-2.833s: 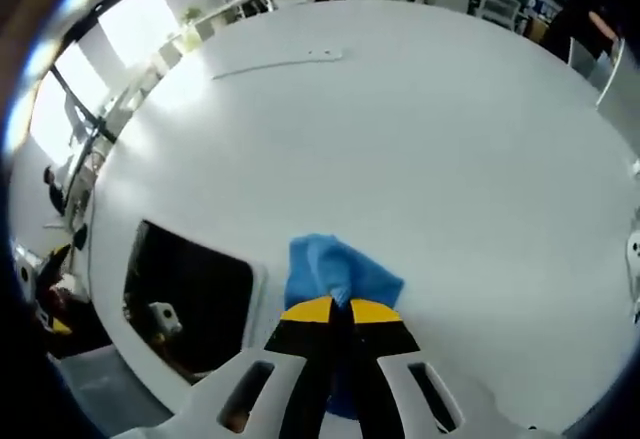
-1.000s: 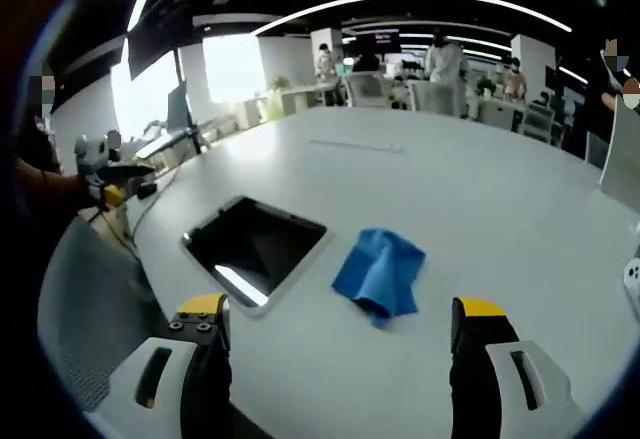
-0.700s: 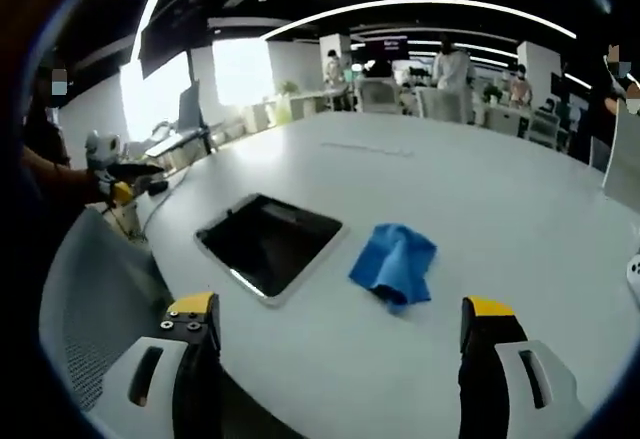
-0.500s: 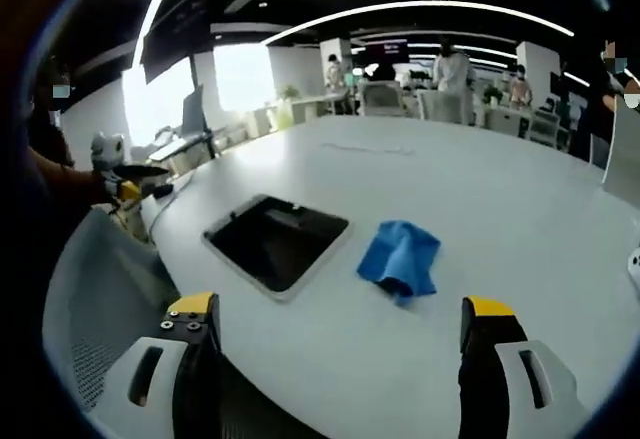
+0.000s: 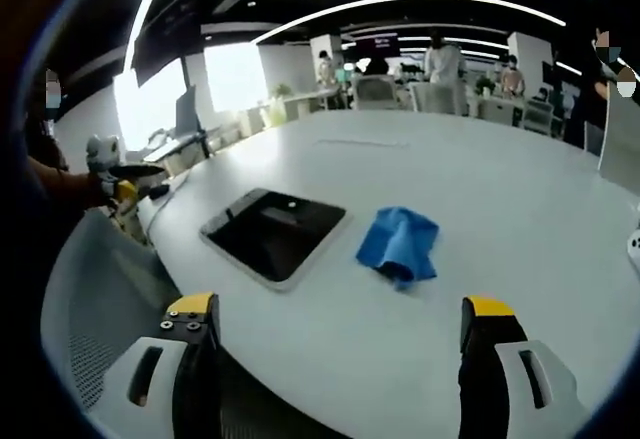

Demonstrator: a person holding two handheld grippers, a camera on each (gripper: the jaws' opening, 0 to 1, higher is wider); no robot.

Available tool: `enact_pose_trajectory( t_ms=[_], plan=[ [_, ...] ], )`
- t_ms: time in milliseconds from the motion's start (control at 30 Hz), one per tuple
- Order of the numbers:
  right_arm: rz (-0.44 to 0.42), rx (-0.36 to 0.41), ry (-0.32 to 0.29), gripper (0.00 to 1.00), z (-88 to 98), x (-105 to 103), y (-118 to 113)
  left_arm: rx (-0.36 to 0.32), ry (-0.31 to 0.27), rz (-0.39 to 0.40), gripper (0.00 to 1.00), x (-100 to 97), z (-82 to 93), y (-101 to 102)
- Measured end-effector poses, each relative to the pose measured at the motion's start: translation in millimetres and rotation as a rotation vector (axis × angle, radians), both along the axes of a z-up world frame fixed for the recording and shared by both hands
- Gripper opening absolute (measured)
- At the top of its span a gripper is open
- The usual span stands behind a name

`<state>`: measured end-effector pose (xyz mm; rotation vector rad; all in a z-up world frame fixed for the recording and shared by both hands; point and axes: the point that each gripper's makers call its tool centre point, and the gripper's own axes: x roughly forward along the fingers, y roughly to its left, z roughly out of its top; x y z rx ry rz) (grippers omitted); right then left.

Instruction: Wipe the mirror surface with the cleaning cloth until all visible marks leave the cleaned area.

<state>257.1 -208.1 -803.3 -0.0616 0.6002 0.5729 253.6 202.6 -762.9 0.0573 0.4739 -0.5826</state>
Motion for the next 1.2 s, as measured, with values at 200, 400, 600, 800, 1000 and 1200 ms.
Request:
enact_pose_trajectory(
  t_ms=[200,400,600,800,1000,1200],
  plan=[
    [-0.011,-0.001,-0.005,1.0,0.7,1.9,-3.8,0.004,0.004,-0.002,1.0,-1.3,-2.0,0.9],
    [-0.013,-0.001,-0.001,1.0,0.0,-0.9,-3.0,-0.001,-0.001,-0.001,1.0,-0.2,-0.4,0.3],
    [-0.021,0.002,-0.008,1.0,1.5,-1.7,-3.6,-0.015,0.001,-0.005,1.0,0.2,0.0,-1.4],
    [-0.026,0.008,-0.005,1.0,1.3,-4.1,-2.7,-0.022,0.0,-0.008,1.0,0.7,1.4,-3.3],
    [-0.029,0.015,0.001,1.0,-0.6,-7.0,-2.0,-0.021,0.0,-0.011,1.0,0.9,1.1,-5.2],
    [-0.031,0.018,0.001,1.0,-0.5,-8.0,-1.2,-0.021,0.002,-0.01,1.0,0.3,0.9,-5.8]
  ],
)
